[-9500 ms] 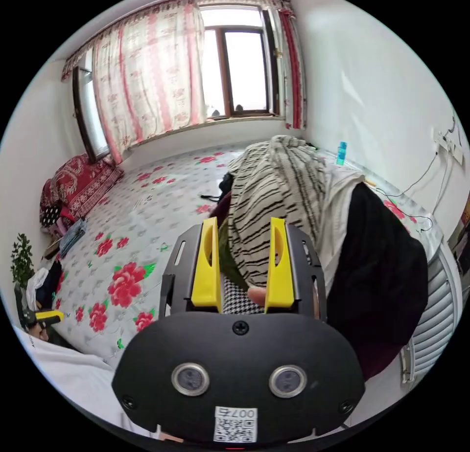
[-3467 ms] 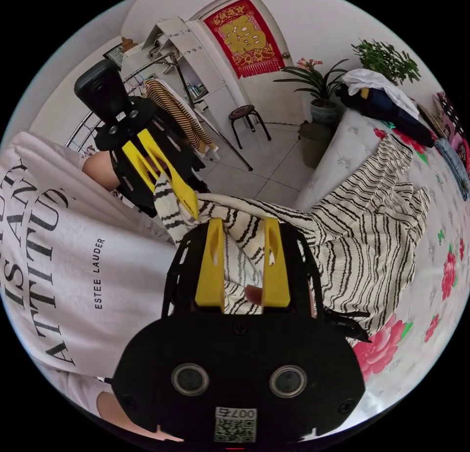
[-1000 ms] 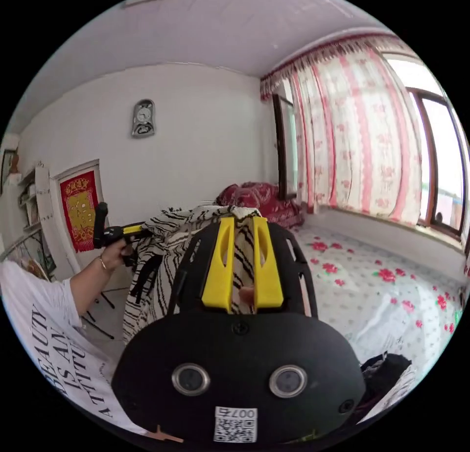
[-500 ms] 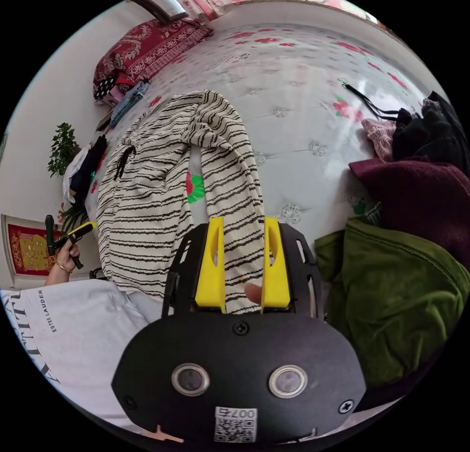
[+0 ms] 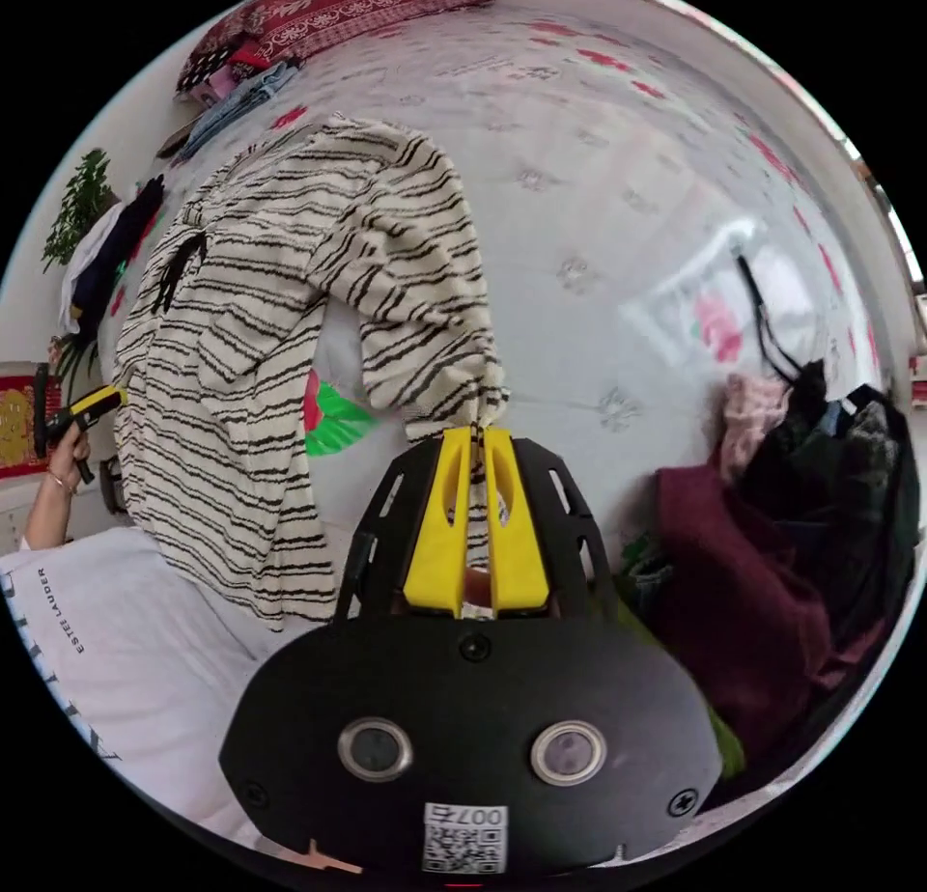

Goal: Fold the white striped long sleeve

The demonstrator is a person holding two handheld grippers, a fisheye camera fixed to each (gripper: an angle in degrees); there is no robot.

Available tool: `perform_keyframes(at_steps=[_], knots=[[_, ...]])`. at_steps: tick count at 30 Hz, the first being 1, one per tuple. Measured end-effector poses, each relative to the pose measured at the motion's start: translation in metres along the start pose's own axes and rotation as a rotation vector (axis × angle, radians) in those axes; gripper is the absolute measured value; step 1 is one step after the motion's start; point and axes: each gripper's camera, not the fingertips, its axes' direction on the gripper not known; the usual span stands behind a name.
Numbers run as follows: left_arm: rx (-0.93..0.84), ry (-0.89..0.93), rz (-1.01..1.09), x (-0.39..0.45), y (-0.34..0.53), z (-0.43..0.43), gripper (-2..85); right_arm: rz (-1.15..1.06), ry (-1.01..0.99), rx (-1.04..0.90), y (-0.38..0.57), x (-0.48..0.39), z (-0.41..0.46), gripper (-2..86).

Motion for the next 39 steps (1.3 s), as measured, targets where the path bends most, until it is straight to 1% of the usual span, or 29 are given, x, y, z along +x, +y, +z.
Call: perform_keyframes(at_steps=[1,2,3,4,6,7,8,11,13,14,15,16,18,20,23,24,25,26,27,28,30,31,32,35,36,38,39], knots=[[0.018,0.011,0.0,-0.006,-0.003,-0.007,3.6,0.05,0.097,0.057,-0.011,0.029,-0.025,1.7],[0.053,0.035,-0.002,-0.019,-0.01,-0.02,3.4,0.133,0.147,0.125,-0.018,0.061,-0.051,2.2],[0.084,0.049,-0.011,-0.031,-0.016,-0.033,3.6,0.192,0.156,0.162,-0.02,0.078,-0.064,2.6],[0.098,0.051,-0.018,-0.036,-0.018,-0.038,3.7,0.322,0.149,0.226,-0.019,0.11,-0.085,3.4],[0.149,0.054,-0.048,-0.049,-0.022,-0.056,4.8,0.464,0.13,0.278,-0.011,0.137,-0.103,4.6],[0.161,0.055,-0.053,-0.05,-0.021,-0.058,4.9,0.501,0.119,0.331,-0.001,0.137,-0.109,5.0],[0.179,0.063,-0.062,-0.05,-0.018,-0.059,5.2,0.468,0.058,0.381,0.009,0.122,-0.109,5.3],[0.156,0.077,-0.092,-0.04,0.0,-0.044,6.2,0.312,-0.112,0.415,0.033,0.064,-0.087,5.6],[0.115,0.081,-0.116,-0.031,0.014,-0.03,6.6,0.127,-0.33,0.333,0.065,-0.017,-0.044,6.0],[0.086,0.082,-0.133,-0.026,0.024,-0.022,7.2,0.064,-0.408,0.277,0.086,-0.06,-0.023,6.2],[0.062,0.075,-0.15,-0.022,0.034,-0.016,7.6,0.032,-0.441,0.248,0.097,-0.081,-0.013,6.4],[0.052,0.07,-0.157,-0.02,0.038,-0.014,7.7,-0.033,-0.487,0.195,0.12,-0.123,0.002,6.7],[0.028,0.054,-0.168,-0.016,0.047,-0.011,7.8,-0.129,-0.502,0.141,0.153,-0.178,0.013,7.0],[0.025,0.046,-0.163,-0.015,0.047,-0.01,8.0,-0.273,-0.43,0.094,0.187,-0.239,0.015,7.3],[-0.007,0.025,-0.143,-0.018,0.038,0.001,7.8,-0.399,-0.378,0.054,0.21,-0.284,0.017,7.2],[-0.042,0.032,-0.143,-0.021,0.035,0.01,7.2,-0.471,-0.348,0.003,0.217,-0.304,0.024,7.2],[-0.032,0.024,-0.148,-0.022,0.034,0.009,6.6,-0.519,-0.3,-0.056,0.223,-0.32,0.035,7.1],[-0.013,0.031,-0.133,-0.024,0.032,0.009,4.6,-0.532,-0.233,-0.104,0.23,-0.33,0.048,6.6],[-0.03,0.049,-0.128,-0.027,0.029,0.011,1.7,-0.529,-0.218,-0.046,0.234,-0.332,0.043,6.4],[-0.033,0.053,-0.123,-0.028,0.028,0.01,1.2,-0.524,-0.167,-0.023,0.241,-0.335,0.042,5.1],[-0.048,0.06,-0.091,-0.036,0.023,0.003,-0.2,-0.511,-0.114,-0.066,0.242,-0.336,0.044,3.0],[-0.044,0.057,-0.074,-0.039,0.023,-0.001,-0.4,-0.491,-0.118,-0.09,0.242,-0.331,0.039,1.9],[-0.016,0.035,-0.029,-0.043,0.022,-0.014,-0.6,-0.448,-0.119,-0.061,0.245,-0.321,0.03,1.1],[0.046,-0.094,0.037,-0.063,0.025,-0.049,-0.8,-0.317,-0.151,0.029,0.255,-0.292,0.003,0.5],[0.065,-0.15,0.042,-0.074,0.027,-0.061,-0.8,-0.256,-0.203,0.055,0.261,-0.275,-0.01,0.3],[0.093,-0.245,0.001,-0.096,0.032,-0.077,-0.6,-0.191,-0.3,0.097,0.277,-0.249,-0.031,0.5],[0.106,-0.299,-0.071,-0.113,0.037,-0.085,-0.4,-0.195,-0.314,0.103,0.282,-0.247,-0.036,0.6]])
